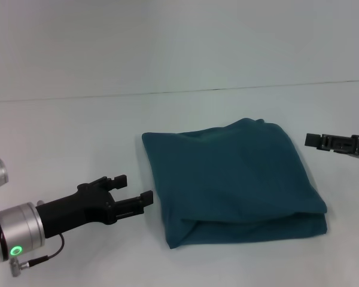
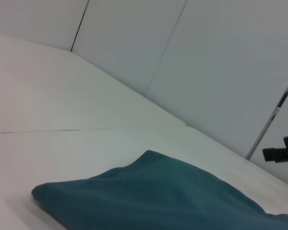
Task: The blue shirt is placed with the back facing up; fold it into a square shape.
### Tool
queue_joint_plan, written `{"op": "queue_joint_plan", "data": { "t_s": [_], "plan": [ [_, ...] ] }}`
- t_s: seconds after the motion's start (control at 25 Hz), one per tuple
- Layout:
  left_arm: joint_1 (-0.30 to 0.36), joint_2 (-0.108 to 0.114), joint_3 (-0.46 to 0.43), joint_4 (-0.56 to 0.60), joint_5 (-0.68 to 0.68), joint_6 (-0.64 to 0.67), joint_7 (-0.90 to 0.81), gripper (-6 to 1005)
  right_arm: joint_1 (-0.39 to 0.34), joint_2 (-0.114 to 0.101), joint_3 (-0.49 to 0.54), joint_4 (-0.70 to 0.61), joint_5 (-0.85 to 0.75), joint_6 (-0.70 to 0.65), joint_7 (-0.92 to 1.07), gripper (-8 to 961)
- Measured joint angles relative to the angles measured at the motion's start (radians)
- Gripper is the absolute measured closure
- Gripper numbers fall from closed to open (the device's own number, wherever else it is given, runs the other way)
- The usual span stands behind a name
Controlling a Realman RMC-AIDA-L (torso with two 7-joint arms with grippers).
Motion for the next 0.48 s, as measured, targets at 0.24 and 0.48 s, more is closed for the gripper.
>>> {"op": "queue_joint_plan", "data": {
  "t_s": [0.24,0.48],
  "plan": [
    [0.016,-0.004,-0.005,0.000,-0.002,0.006,0.082,80,0.005,-0.010,0.015,0.001,0.005,0.049,0.028,217],
    [0.015,-0.009,0.000,-0.015,-0.004,-0.002,0.227,80,0.015,-0.013,0.033,-0.001,0.008,0.065,0.073,144]
  ]
}}
